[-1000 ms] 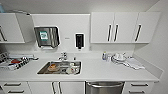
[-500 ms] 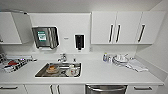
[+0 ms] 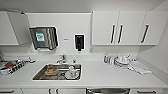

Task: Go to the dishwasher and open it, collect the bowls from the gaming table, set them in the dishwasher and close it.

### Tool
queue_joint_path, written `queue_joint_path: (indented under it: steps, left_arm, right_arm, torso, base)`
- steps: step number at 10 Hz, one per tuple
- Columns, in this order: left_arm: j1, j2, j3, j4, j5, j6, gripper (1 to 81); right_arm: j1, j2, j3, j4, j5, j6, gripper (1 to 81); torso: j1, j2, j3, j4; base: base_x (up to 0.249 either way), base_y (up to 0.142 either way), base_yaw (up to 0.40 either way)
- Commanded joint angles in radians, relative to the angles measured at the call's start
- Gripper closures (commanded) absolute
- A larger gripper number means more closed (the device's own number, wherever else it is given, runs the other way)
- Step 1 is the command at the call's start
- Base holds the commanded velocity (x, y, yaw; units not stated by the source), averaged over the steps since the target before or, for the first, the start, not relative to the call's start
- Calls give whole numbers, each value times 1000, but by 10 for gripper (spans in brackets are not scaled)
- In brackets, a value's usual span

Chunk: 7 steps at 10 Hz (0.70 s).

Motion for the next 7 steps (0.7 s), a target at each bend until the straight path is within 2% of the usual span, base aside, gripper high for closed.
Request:
queue_joint_path:
  steps: [1,7]
  left_arm:
    - [-42,-17,10,9,45,2,10]
    - [-42,-16,10,10,45,2,10]
  right_arm:
    - [42,-21,8,-1,-44,-2,10]
    - [41,-19,5,-1,-44,-2,10]
  torso:
    - [0,0,0,0]
    - [0,0,0,0]
  base:
    - [125,0,0]
    - [126,0,0]
